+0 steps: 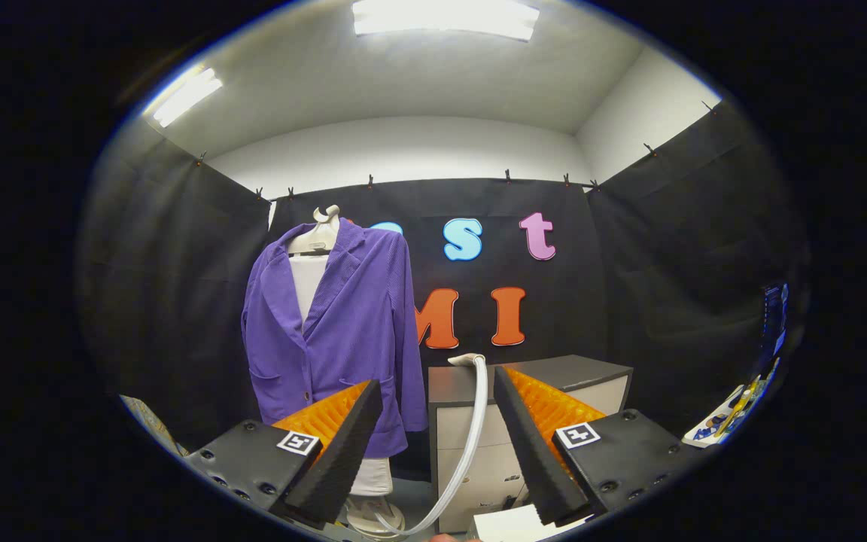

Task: Iron the clothes twice with a garment steamer, once on the left side and once on the right side.

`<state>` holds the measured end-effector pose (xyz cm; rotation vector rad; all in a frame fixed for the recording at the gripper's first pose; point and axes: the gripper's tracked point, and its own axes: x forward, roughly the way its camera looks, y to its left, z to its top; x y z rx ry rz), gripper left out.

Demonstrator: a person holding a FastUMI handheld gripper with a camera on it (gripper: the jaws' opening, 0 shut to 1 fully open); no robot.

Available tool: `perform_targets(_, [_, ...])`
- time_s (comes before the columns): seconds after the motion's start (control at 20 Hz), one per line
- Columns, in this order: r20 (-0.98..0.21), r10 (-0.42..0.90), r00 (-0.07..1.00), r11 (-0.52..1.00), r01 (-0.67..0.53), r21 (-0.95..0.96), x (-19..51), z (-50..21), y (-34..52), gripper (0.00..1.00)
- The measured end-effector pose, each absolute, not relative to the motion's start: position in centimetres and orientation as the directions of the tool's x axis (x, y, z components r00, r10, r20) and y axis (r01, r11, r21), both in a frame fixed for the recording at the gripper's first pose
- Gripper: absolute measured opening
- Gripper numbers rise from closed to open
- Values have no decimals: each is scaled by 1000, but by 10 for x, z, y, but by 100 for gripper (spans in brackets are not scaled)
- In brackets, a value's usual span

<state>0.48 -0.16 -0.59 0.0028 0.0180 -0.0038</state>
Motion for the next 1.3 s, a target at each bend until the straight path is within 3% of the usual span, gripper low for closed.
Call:
perform_targets(0.8, [-18, -17, 1000, 1000, 17, -8, 29, 3, -1, 99])
perform_targets(1.3, [-31, 11, 999, 999, -10, 40, 163, 41, -15, 98])
